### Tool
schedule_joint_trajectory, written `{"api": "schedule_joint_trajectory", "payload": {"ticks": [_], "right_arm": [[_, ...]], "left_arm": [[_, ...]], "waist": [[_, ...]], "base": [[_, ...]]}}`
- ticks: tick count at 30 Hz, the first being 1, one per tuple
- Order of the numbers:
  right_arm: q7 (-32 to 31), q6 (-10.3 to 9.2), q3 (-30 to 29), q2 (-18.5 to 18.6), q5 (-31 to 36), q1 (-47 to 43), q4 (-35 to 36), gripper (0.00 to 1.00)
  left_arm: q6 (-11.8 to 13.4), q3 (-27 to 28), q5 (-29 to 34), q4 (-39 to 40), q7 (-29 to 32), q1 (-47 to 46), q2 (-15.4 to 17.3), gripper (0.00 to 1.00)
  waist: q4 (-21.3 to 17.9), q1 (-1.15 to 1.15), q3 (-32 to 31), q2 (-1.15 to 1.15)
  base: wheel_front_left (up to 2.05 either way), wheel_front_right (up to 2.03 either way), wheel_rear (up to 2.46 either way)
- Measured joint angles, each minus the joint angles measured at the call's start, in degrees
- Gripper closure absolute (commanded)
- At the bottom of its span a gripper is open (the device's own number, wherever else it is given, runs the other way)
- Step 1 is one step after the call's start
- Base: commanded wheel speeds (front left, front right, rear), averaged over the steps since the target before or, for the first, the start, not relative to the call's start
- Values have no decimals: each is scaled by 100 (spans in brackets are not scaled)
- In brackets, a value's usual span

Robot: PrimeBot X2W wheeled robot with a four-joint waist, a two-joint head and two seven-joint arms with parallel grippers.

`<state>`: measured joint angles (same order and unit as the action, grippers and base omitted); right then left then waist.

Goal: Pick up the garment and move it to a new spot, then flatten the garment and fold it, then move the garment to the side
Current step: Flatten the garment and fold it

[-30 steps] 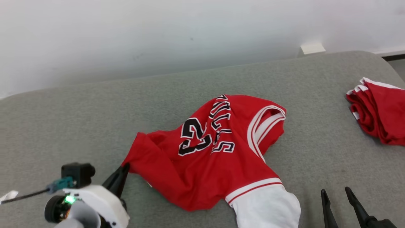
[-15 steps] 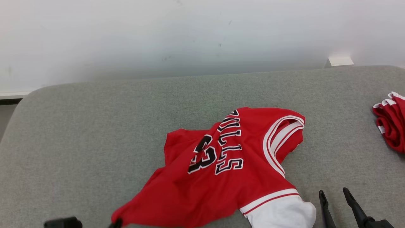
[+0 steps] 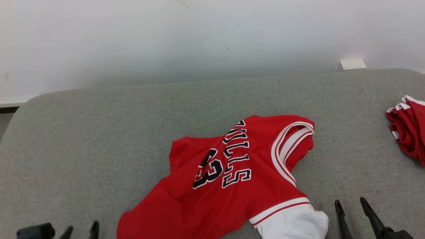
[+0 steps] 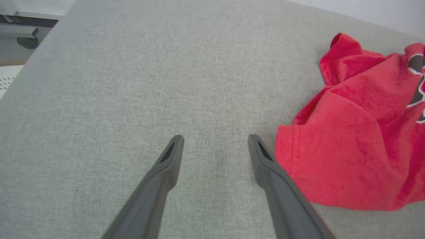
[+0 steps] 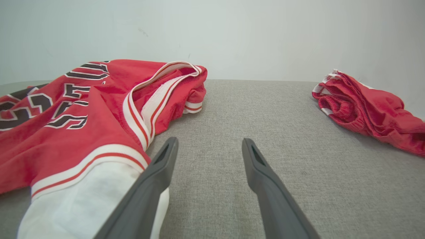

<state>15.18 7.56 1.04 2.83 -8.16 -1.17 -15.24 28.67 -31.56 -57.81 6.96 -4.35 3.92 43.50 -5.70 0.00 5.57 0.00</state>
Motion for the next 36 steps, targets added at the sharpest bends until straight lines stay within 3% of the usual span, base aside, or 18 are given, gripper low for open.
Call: {"api": "schedule_joint_trajectory", "payload": {"ticks": [4,7,11,16,22,23,25,26,27,28,29,36], "right_arm": [[-1,0,4,0,0,-7,16,0],[0,0,49,1,-7,19,19,0],[0,0,157,-2,-32,148,19,0],[0,0,182,1,-33,231,7,0],[-1,0,177,-1,-33,242,-5,0],[0,0,175,0,-33,243,-4,0],[0,0,170,0,-44,247,-3,0],[-1,0,168,0,-46,255,-2,0],[-1,0,168,-1,-46,268,-2,0],[0,0,170,0,-47,286,-1,0],[0,0,172,0,-47,300,-1,0],[-1,0,151,0,-37,342,-5,0]], "left_arm": [[73,69,293,594,-51,-245,214,0],[-134,-252,509,816,207,-803,120,0],[-499,-918,913,531,660,-1738,-439,0],[-922,-1411,1174,-512,932,-2577,-1096,0],[-1268,-1630,1330,-1492,982,-3020,-1423,0],[-1325,-1652,1323,-1582,983,-3051,-1466,7],[-1417,-1689,1310,-1755,982,-3111,-1532,31],[-1460,-1713,1310,-1836,982,-3141,-1559,55],[-1488,-1722,1310,-1931,981,-3173,-1582,69],[-1517,-1727,1308,-2014,979,-3205,-1610,92],[-1559,-1731,1305,-2082,965,-3235,-1641,100],[-1731,-1540,1088,-2271,730,-3522,-1908,100]], "waist": [[-17,0,23,0],[-49,0,81,0],[-111,1,197,0],[-243,1,333,0],[-396,1,437,0],[-411,1,446,0],[-427,1,477,0],[-431,1,490,0],[-436,1,498,0],[-440,1,504,0],[-446,1,510,0],[-459,1,522,0]], "base": [[0,0,0],[0,0,0],[0,0,0],[0,0,0],[0,0,0],[0,0,0],[0,0,0],[0,0,0],[0,0,0],[0,0,0],[0,0,0],[0,0,0]]}}
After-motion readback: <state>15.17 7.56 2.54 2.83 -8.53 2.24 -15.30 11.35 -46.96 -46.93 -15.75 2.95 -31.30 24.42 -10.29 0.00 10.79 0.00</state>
